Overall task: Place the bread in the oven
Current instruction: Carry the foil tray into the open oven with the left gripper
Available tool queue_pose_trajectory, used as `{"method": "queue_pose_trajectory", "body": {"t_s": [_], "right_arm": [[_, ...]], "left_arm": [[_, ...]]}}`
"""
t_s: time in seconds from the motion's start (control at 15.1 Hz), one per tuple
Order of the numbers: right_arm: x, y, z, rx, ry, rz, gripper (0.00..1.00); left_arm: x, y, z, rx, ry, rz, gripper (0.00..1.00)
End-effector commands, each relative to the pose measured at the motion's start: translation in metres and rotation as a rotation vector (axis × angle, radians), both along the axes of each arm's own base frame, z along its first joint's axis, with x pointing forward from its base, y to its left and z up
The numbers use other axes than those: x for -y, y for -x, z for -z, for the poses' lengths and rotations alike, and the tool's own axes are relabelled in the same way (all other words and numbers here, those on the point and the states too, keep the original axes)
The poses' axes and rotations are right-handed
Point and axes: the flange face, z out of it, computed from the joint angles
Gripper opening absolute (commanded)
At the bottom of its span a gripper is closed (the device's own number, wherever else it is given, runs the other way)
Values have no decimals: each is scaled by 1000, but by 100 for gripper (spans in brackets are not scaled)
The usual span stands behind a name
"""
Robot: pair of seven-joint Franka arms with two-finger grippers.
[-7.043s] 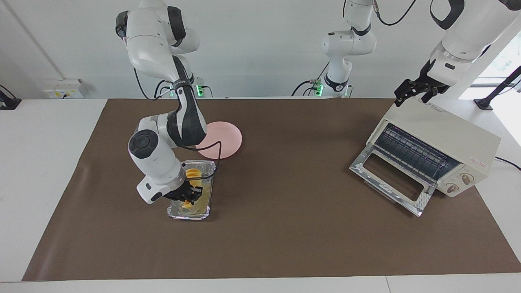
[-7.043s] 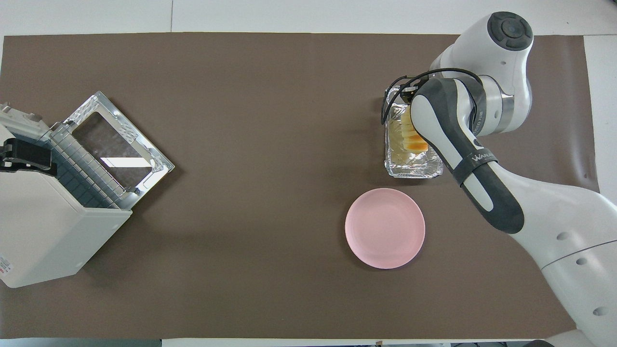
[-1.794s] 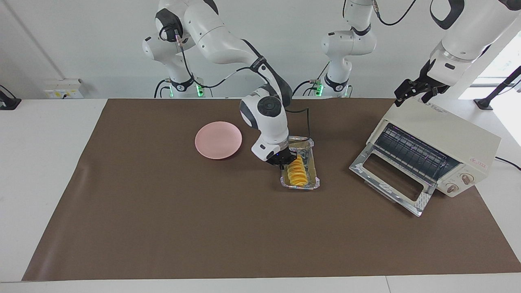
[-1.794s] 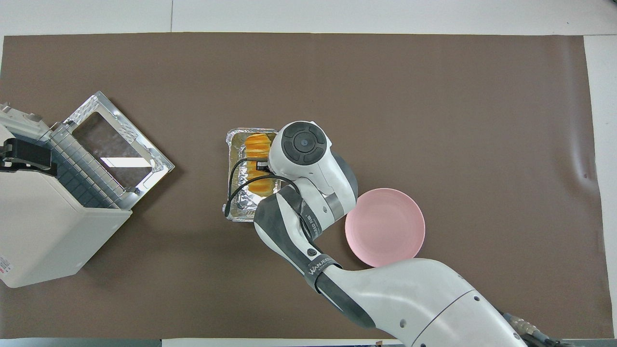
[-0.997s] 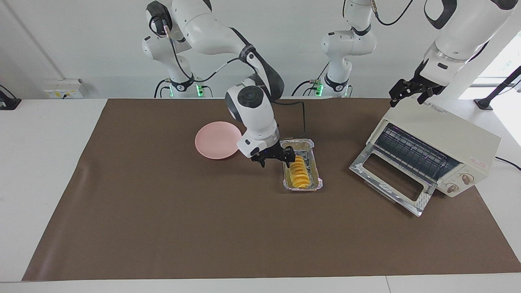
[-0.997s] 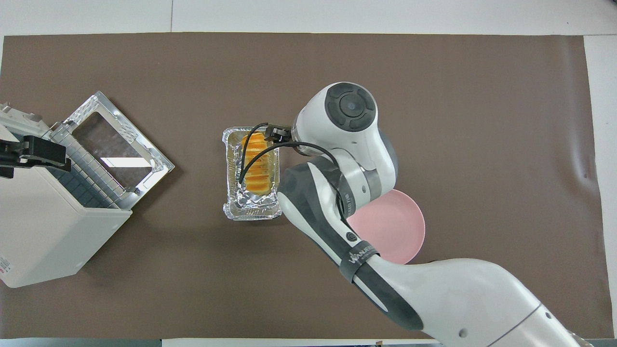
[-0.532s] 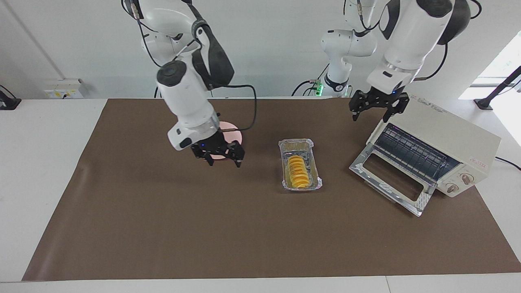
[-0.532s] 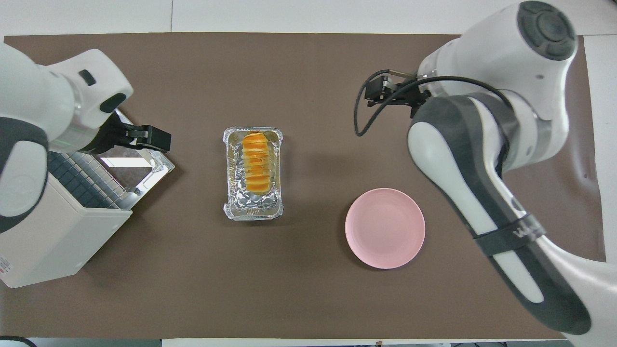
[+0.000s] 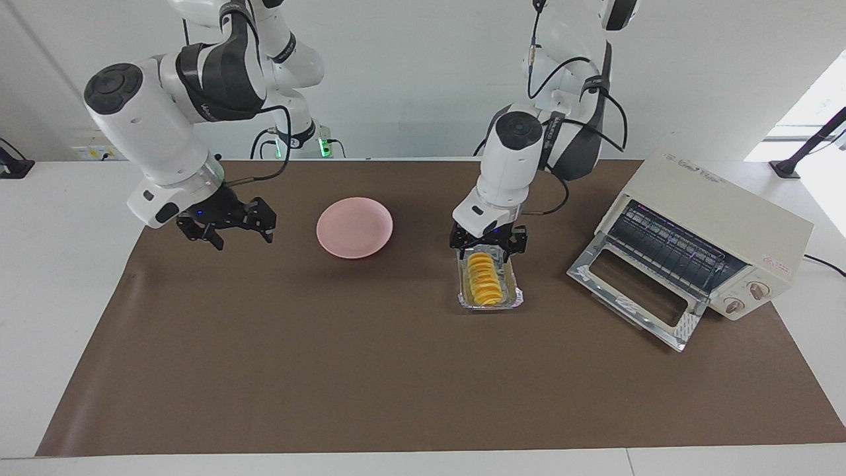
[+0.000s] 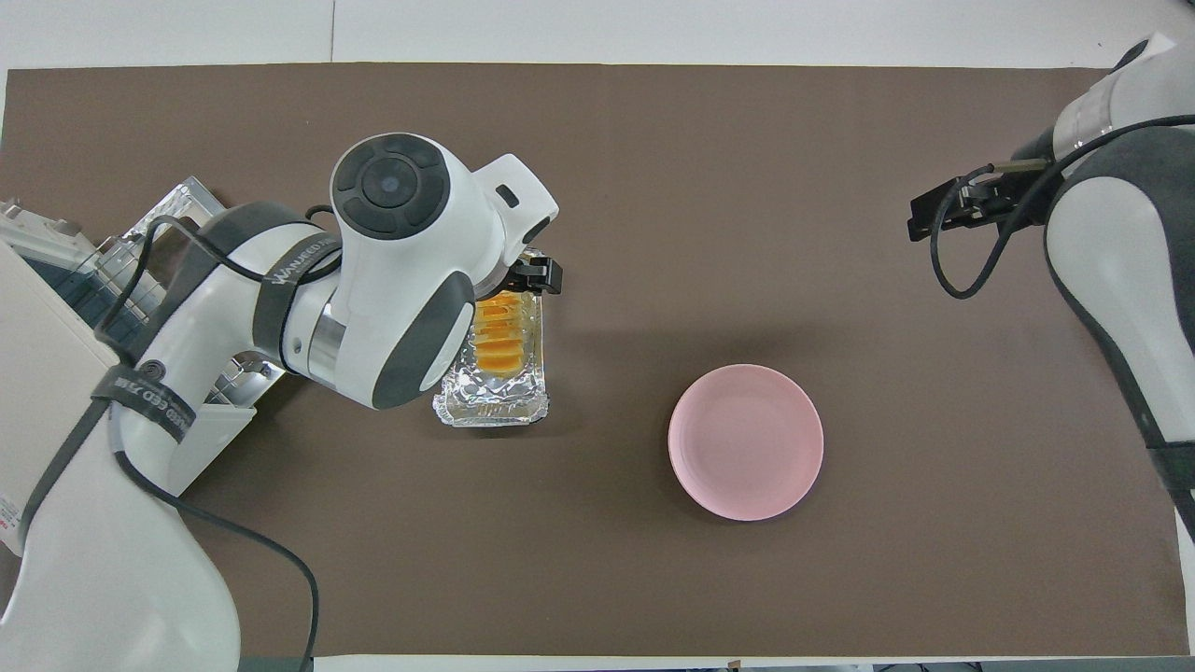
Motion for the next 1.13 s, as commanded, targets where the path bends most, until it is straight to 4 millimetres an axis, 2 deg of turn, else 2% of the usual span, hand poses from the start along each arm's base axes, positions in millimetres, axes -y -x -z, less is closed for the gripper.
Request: {"method": "queue_pose_trajectory", "body": {"t_s": [0.0,0.07,0.33,0.47,0.53,0.6,0.8,1.0,1.06], "right_arm": [[8,29,-19,-21,76,-50,100],[9,38,-23,-26,89,-55,100],[24,82,-26,-45,90,-51,100],[29,92,-29,-44,91,-41,100],[31,91,-30,-39,91,-37,100],[32,89,-31,-33,90,-32,100],[44,74,-47,6,79,-6,100],[50,69,-60,6,58,9,100],[49,70,-61,9,58,7,100]], "left_arm": [[4,10,16,-7,1,-31,100],[7,13,33,-24,-11,-32,100],[33,35,65,-58,-36,-100,98],[33,41,73,-68,-43,-123,85],[33,41,75,-65,-42,-134,78],[33,44,80,-73,-49,-140,75],[34,55,92,-89,-64,-154,51],[35,54,93,-83,-59,-154,42],[33,54,94,-89,-64,-156,31]]}}
